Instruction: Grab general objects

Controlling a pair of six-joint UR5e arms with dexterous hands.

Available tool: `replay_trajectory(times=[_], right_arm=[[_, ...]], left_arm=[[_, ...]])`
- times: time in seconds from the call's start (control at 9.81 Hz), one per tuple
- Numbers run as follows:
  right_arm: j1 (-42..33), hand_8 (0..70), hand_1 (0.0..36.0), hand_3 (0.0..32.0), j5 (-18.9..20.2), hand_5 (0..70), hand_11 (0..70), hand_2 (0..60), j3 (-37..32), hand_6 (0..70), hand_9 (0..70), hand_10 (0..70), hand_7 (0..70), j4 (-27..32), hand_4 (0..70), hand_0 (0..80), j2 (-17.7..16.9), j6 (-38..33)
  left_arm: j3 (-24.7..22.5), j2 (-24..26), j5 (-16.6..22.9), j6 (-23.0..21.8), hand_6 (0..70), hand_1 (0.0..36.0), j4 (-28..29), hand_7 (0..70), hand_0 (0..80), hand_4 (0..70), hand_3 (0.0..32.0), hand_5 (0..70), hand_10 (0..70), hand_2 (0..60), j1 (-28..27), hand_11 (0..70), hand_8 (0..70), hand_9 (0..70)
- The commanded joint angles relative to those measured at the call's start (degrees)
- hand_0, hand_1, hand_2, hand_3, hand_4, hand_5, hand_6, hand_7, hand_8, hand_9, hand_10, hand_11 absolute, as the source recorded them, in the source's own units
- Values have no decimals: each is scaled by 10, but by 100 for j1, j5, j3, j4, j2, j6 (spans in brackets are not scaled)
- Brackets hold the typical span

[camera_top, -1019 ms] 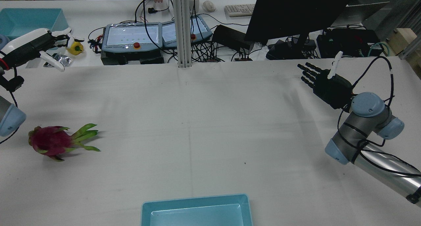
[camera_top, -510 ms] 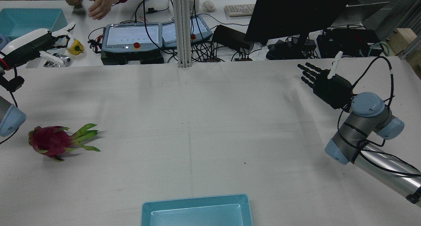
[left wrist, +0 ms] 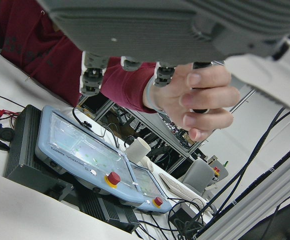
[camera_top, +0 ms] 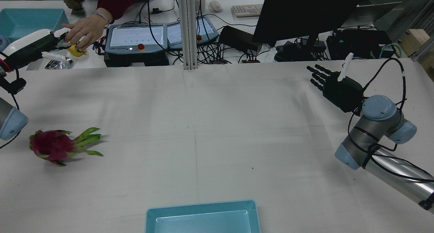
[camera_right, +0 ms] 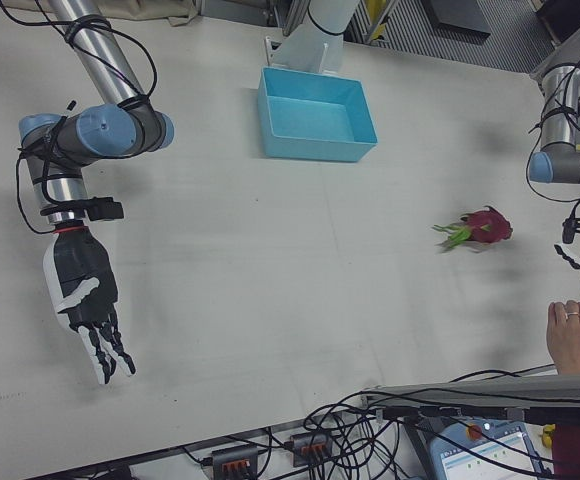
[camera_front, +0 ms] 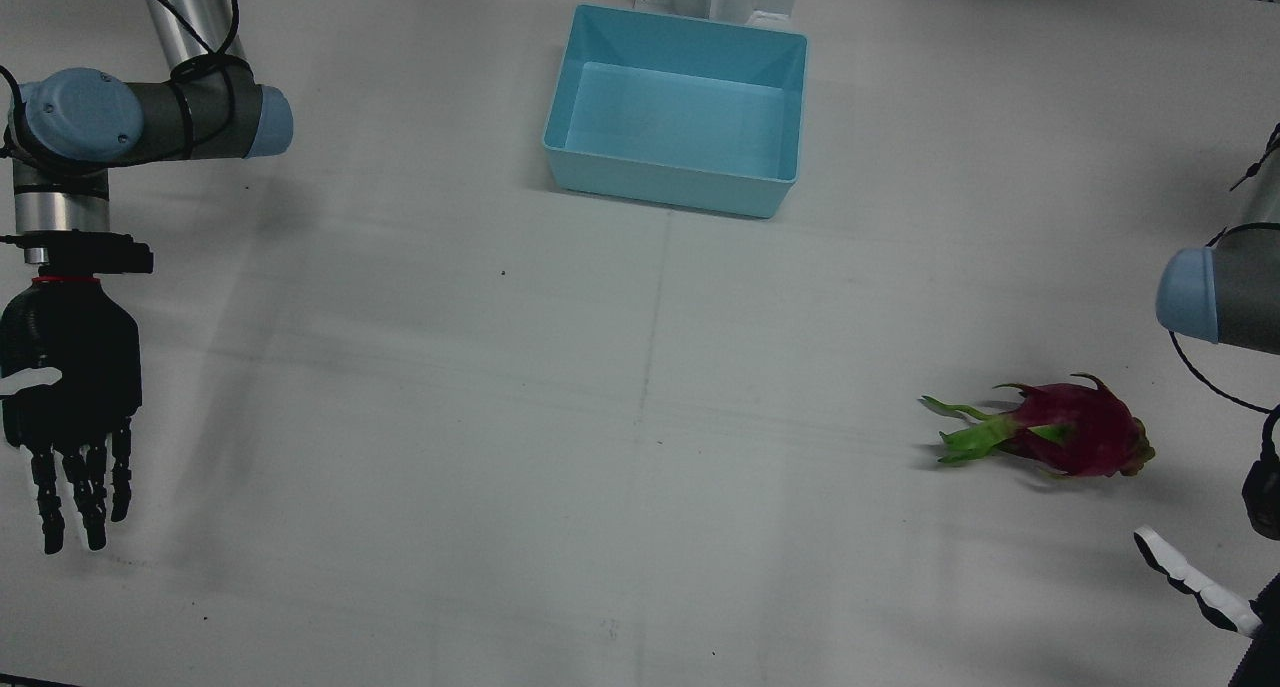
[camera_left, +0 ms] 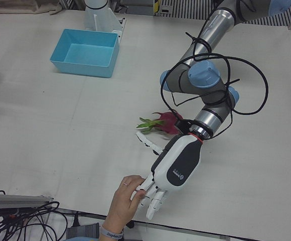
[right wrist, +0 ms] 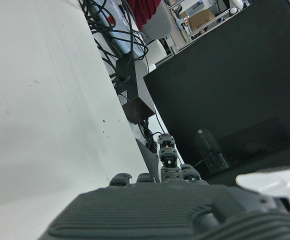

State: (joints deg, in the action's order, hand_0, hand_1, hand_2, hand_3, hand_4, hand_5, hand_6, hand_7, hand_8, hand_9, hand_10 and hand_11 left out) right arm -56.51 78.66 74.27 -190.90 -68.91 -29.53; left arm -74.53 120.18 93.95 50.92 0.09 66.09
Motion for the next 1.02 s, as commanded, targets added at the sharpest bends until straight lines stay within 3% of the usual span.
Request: replay_trajectory(times=[0.0, 0.31, 0.92], right_arm=[[0, 0, 0, 0, 0, 0, 0, 0, 0, 0, 0, 0, 0, 0, 0, 0, 0, 0], [0, 0, 0, 0, 0, 0, 0, 0, 0, 0, 0, 0, 0, 0, 0, 0, 0, 0], [0, 0, 0, 0, 0, 0, 0, 0, 0, 0, 0, 0, 0, 0, 0, 0, 0, 0]], left_arm=[[0, 5, 1, -3, 0, 0, 0, 0, 194, 49, 186, 0, 0, 0, 10, 0, 0, 0], [-9, -3, 1, 5, 0, 0, 0, 0, 355, 28, 200, 0, 0, 0, 10, 0, 0, 0], [-123, -21, 27, 5, 0, 0, 0, 0, 457, 33, 230, 0, 0, 0, 18, 0, 0, 0]])
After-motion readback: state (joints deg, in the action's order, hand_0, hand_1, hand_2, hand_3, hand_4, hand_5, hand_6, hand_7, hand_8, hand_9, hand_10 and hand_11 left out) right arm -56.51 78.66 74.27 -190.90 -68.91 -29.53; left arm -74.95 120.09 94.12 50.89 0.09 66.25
